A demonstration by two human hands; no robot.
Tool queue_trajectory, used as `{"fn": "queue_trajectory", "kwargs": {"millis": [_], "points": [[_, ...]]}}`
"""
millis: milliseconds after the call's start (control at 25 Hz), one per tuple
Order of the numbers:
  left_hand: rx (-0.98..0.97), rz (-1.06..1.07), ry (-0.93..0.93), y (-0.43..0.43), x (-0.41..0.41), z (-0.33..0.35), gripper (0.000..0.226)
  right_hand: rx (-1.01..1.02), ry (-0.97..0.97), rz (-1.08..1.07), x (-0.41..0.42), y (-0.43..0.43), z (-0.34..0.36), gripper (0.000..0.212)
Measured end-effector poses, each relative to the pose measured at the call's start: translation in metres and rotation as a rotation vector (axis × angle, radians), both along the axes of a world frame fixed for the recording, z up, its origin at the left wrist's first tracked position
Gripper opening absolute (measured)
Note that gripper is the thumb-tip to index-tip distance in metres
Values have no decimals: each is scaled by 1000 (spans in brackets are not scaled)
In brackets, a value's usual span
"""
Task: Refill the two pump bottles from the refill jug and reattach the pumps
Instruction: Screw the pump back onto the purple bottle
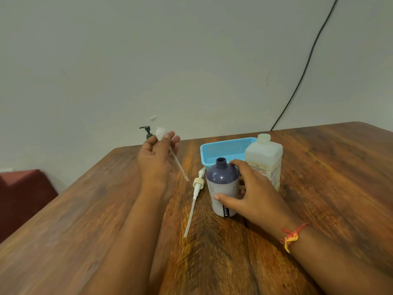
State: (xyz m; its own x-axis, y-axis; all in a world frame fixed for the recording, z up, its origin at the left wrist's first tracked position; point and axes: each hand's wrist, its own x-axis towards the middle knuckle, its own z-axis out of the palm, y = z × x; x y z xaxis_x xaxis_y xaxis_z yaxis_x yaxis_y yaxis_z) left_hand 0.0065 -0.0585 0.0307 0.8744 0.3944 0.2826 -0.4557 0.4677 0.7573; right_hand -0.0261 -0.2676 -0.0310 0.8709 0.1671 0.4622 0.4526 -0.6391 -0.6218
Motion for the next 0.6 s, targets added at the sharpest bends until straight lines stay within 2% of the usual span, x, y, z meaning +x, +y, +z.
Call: {"fn": "queue_trajectory", "kwargs": {"millis": [80, 160, 400, 600], "points": [[-173, -107, -63, -9, -8, 13, 29, 17, -2, 12, 0, 0, 0, 84], [-223, -171, -65, -16, -12, 17, 23, 30, -8, 22, 0, 0, 0, 82], [-250, -234, -56, -28, -17, 17, 24, 28, -13, 36, -1, 0, 2, 80], [-164, -235, -53, -35, -19, 12, 25, 1, -19, 27, -2, 0, 4, 83]]}}
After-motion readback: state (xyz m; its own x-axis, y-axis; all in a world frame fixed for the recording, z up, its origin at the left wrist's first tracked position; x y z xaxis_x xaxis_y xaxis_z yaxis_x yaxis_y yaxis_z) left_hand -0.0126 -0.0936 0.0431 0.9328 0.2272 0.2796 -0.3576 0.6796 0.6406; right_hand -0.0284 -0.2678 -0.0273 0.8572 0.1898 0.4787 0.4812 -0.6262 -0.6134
